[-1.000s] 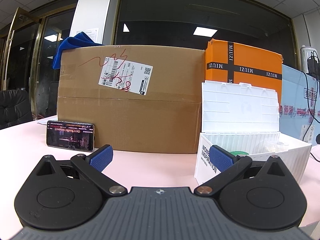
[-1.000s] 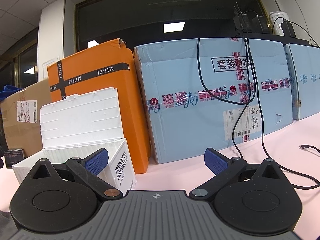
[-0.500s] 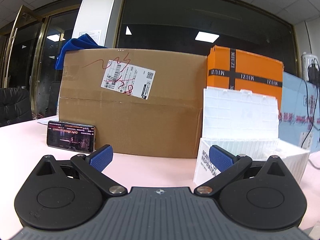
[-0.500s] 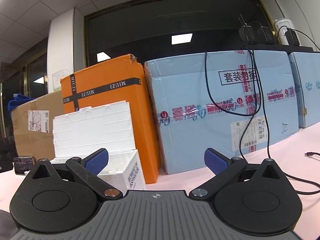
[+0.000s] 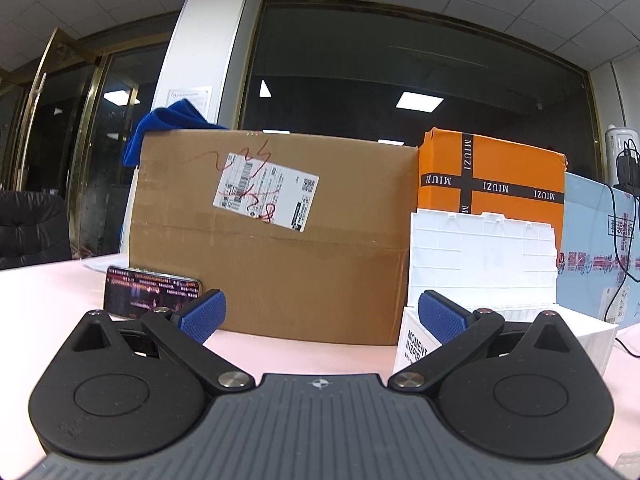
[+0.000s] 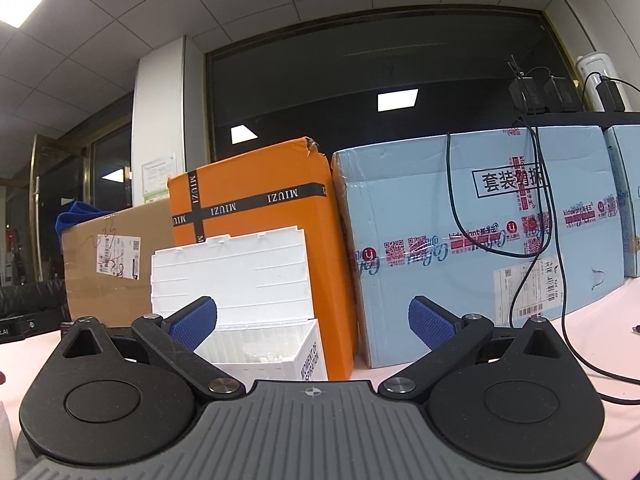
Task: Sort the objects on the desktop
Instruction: 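Swing both tools back toward the white cloth pile on the table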
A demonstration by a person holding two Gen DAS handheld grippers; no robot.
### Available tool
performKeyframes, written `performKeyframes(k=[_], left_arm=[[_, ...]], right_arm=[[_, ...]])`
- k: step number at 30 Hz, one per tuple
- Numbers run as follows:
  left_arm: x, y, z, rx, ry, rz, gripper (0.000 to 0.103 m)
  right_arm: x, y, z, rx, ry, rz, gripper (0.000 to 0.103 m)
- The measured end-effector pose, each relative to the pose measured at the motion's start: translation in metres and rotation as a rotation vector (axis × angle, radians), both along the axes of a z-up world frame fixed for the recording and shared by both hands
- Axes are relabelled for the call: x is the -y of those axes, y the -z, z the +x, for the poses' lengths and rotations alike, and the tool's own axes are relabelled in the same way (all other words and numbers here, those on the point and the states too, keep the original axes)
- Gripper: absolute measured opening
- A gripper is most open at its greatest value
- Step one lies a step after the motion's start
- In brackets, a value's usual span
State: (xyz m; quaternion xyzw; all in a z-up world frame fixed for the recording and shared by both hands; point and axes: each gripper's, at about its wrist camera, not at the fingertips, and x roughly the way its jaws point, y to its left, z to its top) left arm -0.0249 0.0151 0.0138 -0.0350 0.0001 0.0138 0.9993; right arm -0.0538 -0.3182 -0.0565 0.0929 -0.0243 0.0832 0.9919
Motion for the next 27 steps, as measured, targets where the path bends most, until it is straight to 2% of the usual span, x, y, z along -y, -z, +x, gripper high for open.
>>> performKeyframes(k=[4,11,17,23,27], left_arm=[[-0.003,-0.004,-0.001,-0.001,-0.004,0.035,0.103],[-0.007,-0.018,-0.006,0.005,0.046,0.093,0.103],[-0.007,-0.021,-0.015,-0.054,0.108,0.139,0.103],[-0.002,-0.023,-0.03,-0.061,0.089,0.246,0.103],[0.0,-0.022,-0.039,-0.089,0.115,0.285,0.103]], right_arm=[[0.002,-0.001,-0.002,-0.011,0.002,0.014,0.103],[0.005,-0.003,-0.008,-0.009,-0.025,0.025,0.103],[0.001,-0.007,-0.015,-0.01,-0.049,-0.004,0.103],[0.001,-0.011,-0.024,-0.015,-0.032,0.001,0.103],[0.004,-0.015,-0.03,-0.024,-0.025,0.018,0.103]])
